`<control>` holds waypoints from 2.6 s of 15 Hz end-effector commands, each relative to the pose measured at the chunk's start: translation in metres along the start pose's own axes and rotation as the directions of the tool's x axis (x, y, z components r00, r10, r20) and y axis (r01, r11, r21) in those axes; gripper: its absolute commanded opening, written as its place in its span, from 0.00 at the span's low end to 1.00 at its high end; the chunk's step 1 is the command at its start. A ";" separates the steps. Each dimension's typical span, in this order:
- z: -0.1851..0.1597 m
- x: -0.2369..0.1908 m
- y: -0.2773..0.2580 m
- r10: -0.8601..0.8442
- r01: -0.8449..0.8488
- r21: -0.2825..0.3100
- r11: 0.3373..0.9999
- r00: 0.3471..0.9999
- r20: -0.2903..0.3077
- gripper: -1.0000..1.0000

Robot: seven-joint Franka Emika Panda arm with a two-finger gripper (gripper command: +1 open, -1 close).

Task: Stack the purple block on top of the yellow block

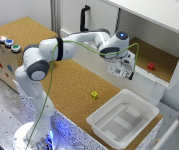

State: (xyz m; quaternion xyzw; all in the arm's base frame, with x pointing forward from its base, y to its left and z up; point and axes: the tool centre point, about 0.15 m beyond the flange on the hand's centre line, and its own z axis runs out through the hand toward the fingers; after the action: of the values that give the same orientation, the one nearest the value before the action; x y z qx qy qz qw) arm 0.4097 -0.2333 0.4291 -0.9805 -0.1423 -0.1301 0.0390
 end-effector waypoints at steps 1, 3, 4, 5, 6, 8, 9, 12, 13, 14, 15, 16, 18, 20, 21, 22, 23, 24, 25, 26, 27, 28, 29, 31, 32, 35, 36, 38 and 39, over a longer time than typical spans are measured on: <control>0.042 -0.029 -0.053 -0.027 0.038 -0.119 0.992 0.995 0.094 0.00; 0.046 -0.029 -0.067 0.062 -0.056 -0.056 0.997 0.993 0.103 0.00; 0.049 -0.030 -0.072 0.120 -0.116 -0.047 0.992 0.987 0.108 0.00; 0.055 -0.032 -0.080 0.157 -0.152 -0.052 0.987 0.979 0.127 0.00; 0.062 -0.036 -0.086 0.162 -0.151 -0.082 0.985 0.975 0.151 0.00; 0.071 -0.044 -0.092 0.152 -0.133 -0.119 0.984 0.973 0.173 0.00; 0.078 -0.048 -0.093 0.132 -0.109 -0.130 0.985 0.974 0.184 0.00; 0.106 -0.056 -0.092 0.065 -0.043 -0.136 0.990 0.986 0.157 0.00; 0.110 -0.055 -0.094 0.049 -0.031 -0.138 0.990 0.991 0.126 0.00; 0.116 -0.055 -0.098 0.035 -0.018 -0.153 0.988 0.993 0.115 0.00; 0.121 -0.054 -0.099 0.045 -0.030 -0.149 0.988 0.993 0.104 0.00; 0.125 -0.054 -0.101 0.054 -0.040 -0.147 0.988 0.994 0.093 0.00; 0.143 -0.055 -0.104 0.093 -0.077 -0.141 0.987 0.990 0.108 0.00; 0.160 -0.056 -0.111 0.086 -0.073 -0.134 0.988 0.992 0.090 0.00; 0.167 -0.057 -0.114 0.089 -0.078 -0.132 0.988 0.993 0.075 0.00; 0.172 -0.056 -0.115 0.093 -0.084 -0.123 0.989 0.994 0.066 0.00; 0.178 -0.053 -0.115 0.094 -0.086 -0.115 0.990 0.994 0.063 0.00; 0.181 -0.049 -0.117 0.086 -0.078 -0.119 0.990 0.995 0.059 0.00; 0.182 -0.045 -0.117 0.082 -0.075 -0.118 0.990 0.995 0.056 0.00; 0.184 -0.039 -0.116 0.075 -0.067 -0.116 0.991 0.995 0.063 0.00; 0.184 -0.035 -0.112 0.079 -0.071 -0.119 0.990 0.995 0.060 0.00; 0.185 -0.031 -0.108 0.088 -0.080 -0.116 0.990 0.994 0.063 0.00; 0.185 -0.029 -0.102 0.098 -0.090 -0.120 0.989 0.993 0.063 0.00; 0.186 -0.029 -0.095 0.096 -0.087 -0.124 0.988 0.993 0.072 0.00; 0.187 -0.030 -0.094 0.089 -0.080 -0.118 0.990 0.993 0.081 0.00; 0.188 -0.037 -0.099 0.070 -0.059 -0.111 0.992 0.993 0.098 0.00; 0.187 -0.038 -0.101 0.069 -0.058 -0.112 0.992 0.992 0.101 0.00; 0.186 -0.041 -0.103 0.071 -0.059 -0.111 0.992 0.992 0.102 0.00; 0.185 -0.042 -0.101 0.077 -0.065 -0.116 0.991 0.992 0.102 0.00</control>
State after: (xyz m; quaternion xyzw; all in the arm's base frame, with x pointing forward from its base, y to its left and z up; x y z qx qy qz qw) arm 0.3837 -0.1239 0.2514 -0.9900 -0.0997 -0.1000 0.0054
